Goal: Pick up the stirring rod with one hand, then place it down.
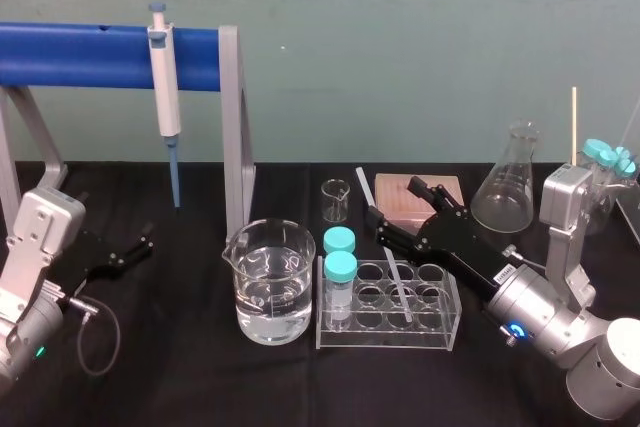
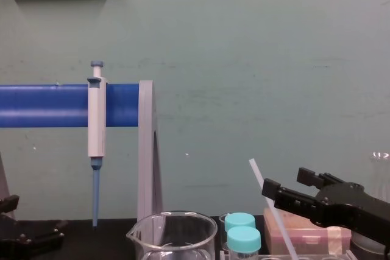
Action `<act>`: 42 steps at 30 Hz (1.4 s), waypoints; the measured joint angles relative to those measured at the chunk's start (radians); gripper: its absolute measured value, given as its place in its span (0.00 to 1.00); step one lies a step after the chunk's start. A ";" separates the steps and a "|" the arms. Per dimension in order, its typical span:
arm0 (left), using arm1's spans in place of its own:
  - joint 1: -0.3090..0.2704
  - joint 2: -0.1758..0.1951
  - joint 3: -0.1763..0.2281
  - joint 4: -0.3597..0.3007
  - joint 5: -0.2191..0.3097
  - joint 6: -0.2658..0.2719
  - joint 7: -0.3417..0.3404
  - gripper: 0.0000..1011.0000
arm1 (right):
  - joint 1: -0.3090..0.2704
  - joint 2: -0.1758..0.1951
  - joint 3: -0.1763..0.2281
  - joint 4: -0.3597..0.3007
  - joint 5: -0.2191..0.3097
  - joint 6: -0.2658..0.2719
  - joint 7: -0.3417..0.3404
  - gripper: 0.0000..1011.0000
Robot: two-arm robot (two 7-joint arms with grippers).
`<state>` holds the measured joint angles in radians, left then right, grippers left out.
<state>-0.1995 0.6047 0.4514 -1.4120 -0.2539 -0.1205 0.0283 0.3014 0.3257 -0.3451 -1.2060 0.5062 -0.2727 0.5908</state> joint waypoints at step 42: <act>0.000 0.000 0.000 0.000 0.000 0.000 0.000 0.99 | -0.115 -0.001 0.169 -0.093 -0.107 0.124 -0.364 0.99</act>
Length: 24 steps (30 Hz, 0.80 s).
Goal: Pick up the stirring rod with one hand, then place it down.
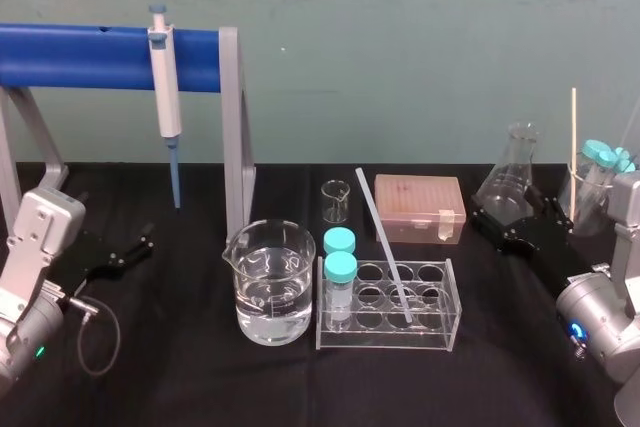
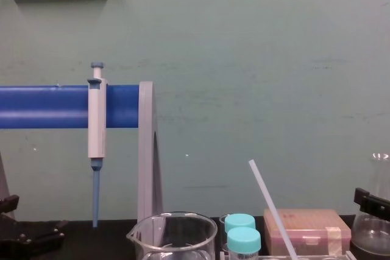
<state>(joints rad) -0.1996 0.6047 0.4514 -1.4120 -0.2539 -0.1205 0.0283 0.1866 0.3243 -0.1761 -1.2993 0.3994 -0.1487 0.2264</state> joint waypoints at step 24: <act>0.000 0.000 0.000 0.000 0.000 0.000 0.000 0.99 | 0.000 0.001 0.000 -0.005 0.003 -0.001 0.001 0.99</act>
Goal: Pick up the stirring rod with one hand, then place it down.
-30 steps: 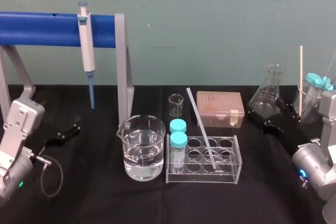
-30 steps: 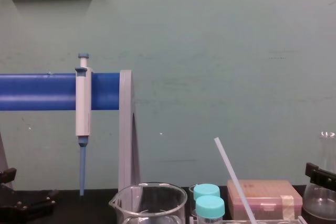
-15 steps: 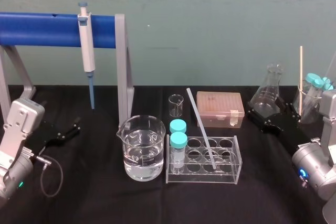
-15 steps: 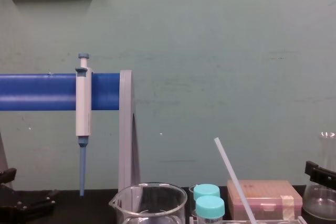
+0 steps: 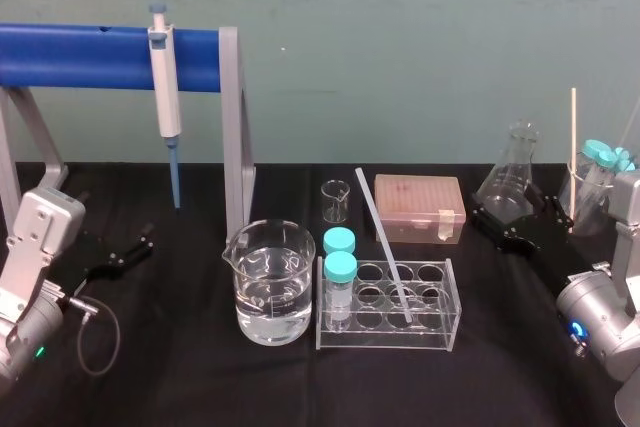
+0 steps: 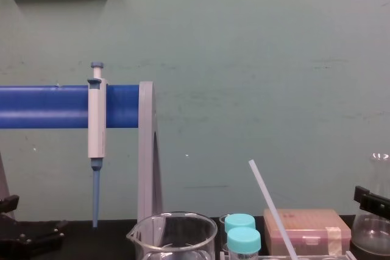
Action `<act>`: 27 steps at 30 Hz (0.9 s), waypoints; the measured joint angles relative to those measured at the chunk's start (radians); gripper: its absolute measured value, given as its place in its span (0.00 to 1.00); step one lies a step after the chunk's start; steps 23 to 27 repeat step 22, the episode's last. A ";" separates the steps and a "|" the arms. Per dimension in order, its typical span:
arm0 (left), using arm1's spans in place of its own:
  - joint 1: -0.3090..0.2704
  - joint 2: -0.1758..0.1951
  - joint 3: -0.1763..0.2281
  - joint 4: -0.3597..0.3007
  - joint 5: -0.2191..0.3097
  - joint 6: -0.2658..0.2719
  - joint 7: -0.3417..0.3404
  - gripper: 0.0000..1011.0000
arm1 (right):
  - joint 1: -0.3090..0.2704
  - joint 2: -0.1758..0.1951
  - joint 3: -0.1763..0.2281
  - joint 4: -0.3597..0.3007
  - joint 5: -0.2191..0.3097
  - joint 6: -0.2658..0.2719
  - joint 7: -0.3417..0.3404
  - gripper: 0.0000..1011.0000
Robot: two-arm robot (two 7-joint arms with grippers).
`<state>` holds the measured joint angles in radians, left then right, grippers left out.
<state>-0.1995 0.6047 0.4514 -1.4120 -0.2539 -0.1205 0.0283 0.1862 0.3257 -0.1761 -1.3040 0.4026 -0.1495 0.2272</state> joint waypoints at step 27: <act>0.000 0.000 0.000 0.000 0.000 0.000 0.000 0.99 | 0.000 0.000 0.000 0.000 0.000 0.000 0.000 0.99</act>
